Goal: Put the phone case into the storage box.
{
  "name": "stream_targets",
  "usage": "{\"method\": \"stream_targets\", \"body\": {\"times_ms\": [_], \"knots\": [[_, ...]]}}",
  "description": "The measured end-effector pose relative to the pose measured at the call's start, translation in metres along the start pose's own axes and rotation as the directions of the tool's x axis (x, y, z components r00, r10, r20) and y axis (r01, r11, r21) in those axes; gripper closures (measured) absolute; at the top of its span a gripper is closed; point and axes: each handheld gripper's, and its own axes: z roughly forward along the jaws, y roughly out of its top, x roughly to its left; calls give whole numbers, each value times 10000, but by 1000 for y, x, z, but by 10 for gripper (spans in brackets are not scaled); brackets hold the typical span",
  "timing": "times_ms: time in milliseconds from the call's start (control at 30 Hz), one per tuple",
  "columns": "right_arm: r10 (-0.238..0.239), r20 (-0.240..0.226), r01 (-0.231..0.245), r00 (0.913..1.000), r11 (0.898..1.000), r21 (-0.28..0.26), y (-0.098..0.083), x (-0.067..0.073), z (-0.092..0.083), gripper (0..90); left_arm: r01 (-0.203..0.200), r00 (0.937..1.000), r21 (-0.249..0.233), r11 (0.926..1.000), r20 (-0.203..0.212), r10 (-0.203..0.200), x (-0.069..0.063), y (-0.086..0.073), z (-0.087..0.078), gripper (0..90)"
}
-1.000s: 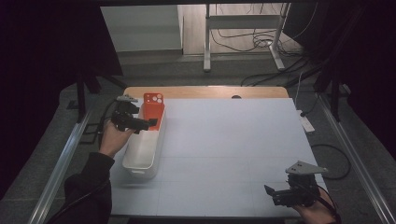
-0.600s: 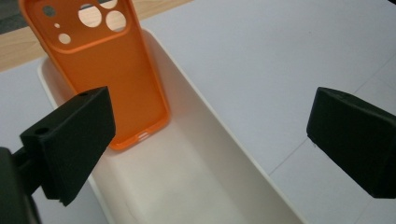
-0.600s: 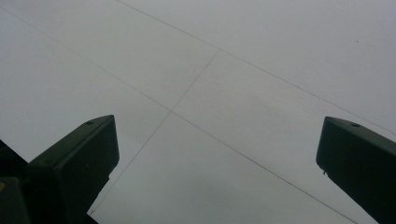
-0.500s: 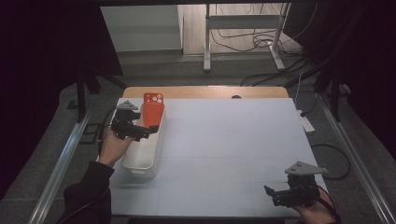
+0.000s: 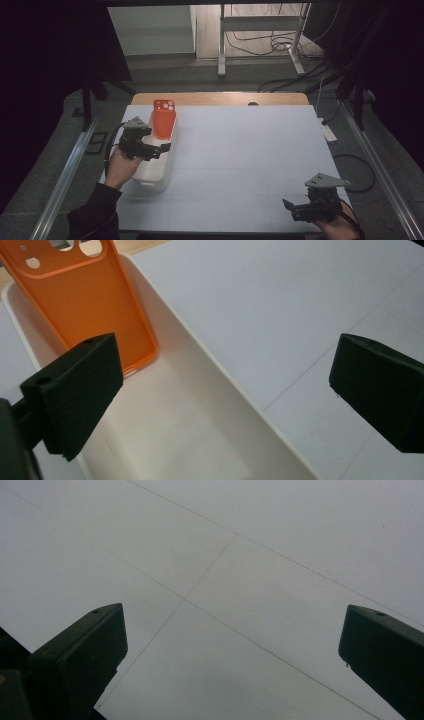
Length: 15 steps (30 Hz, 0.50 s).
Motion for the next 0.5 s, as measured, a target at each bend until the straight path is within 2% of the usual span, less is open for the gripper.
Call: {"method": "stream_targets", "body": {"times_ms": [500], "knots": [[-85,-20,85,10000,9999,-86,0,1,0,0,-17,9999,-309,9995,106,20,-14,-16,-17,12]]}}
